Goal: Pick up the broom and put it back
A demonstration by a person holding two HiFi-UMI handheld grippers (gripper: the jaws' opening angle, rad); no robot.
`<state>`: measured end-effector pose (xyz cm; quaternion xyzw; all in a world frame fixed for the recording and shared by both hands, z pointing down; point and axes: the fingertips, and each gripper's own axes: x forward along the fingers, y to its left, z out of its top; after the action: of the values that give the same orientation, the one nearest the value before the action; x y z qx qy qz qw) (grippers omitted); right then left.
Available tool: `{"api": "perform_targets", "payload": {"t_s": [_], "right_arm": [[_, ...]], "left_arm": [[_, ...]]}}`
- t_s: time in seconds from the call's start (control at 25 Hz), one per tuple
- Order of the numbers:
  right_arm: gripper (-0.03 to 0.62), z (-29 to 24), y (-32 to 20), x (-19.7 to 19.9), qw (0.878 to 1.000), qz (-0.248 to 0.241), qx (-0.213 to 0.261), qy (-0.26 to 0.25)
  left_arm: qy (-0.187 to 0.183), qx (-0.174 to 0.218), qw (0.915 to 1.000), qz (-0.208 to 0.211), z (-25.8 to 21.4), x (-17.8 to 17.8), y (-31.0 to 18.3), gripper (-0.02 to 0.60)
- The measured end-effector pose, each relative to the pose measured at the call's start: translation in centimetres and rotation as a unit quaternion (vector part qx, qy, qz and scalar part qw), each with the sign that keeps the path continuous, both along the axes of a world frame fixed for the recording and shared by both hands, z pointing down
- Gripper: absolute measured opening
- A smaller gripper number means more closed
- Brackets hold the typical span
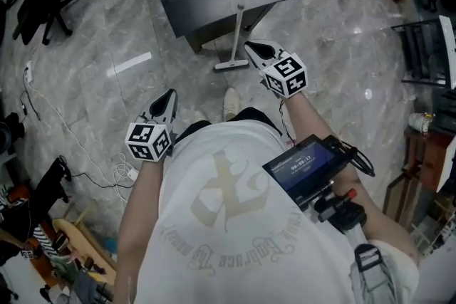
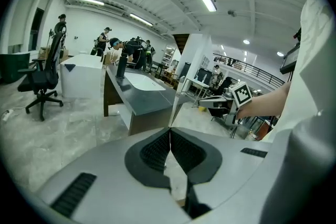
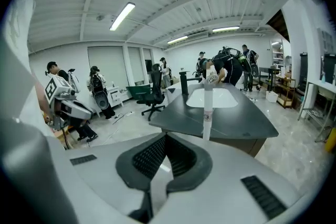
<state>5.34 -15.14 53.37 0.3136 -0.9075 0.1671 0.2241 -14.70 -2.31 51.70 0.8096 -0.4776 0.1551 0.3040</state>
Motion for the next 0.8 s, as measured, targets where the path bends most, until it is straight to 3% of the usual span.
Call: {"api": "perform_targets", "payload": {"t_s": [0.4, 0.8], "right_arm": [[0.017, -6.6, 7.1, -0.7, 0.997, 0.041, 0.047, -0.055], [0.017, -7.3, 11.2, -0.1, 0.994, 0.085, 0.040, -0.061]], "left_arm": [[0.014, 0.033, 0.9973, 0.064, -1.3, 1.3, 0.4, 0.014], [0.023, 0.033, 0.9923, 0.117, -1.8, 2.7, 1.2, 0.014]]}}
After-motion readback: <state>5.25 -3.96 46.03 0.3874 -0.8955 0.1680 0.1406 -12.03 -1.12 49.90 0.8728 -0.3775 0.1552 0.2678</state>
